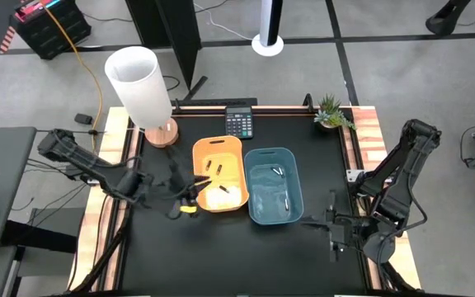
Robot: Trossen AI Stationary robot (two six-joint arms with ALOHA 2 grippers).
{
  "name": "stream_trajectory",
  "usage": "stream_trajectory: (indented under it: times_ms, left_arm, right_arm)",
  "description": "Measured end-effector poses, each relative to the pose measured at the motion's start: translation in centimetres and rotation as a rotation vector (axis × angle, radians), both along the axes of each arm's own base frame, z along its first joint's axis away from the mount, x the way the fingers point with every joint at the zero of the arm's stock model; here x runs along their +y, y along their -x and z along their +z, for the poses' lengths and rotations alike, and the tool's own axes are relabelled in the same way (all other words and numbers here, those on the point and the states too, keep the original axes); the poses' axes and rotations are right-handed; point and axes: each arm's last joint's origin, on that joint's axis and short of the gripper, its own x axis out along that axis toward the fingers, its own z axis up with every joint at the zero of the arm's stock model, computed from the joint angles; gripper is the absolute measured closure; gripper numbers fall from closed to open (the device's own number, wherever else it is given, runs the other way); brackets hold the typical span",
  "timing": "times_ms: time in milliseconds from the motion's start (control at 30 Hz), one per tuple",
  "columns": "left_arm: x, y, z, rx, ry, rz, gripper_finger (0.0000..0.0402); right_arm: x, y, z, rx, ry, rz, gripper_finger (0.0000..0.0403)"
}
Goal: Sort batteries
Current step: Return to Home Position
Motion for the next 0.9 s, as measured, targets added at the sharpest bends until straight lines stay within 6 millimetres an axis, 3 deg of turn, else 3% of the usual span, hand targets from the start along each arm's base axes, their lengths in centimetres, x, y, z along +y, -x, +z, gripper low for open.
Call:
stream_trajectory:
  times_ms: [133, 367, 467, 633, 900]
  left_arm:
    - [-0.5, 2.4, -2.6, -0.099, 0.019, -0.048, 0.0395]
    - [0.8, 6.6, -6.8, -0.227, 0.029, -0.13, 0.0401]
    - [1.8, 7.9, -7.6, -0.282, 0.014, -0.141, 0.0401]
    - [3.4, 9.4, -8.5, -0.35, -0.007, -0.185, 0.0401]
    - [5.7, 9.8, -9.6, -0.407, -0.021, -0.249, 0.0401]
  right_arm:
    - [-1.2, 1.4, -1.8, -0.079, -0.071, -0.038, 0.039]
    - [-4.7, 3.2, -4.2, -0.191, -0.199, -0.057, 0.0396]
    - [-6.5, 2.4, -4.6, -0.203, -0.205, -0.068, 0.04]
    - [-9.8, -0.2, -3.9, -0.31, -0.211, 0.081, 0.0401]
    - [-15.3, -3.0, -5.0, -0.31, -0.216, 0.104, 0.0402]
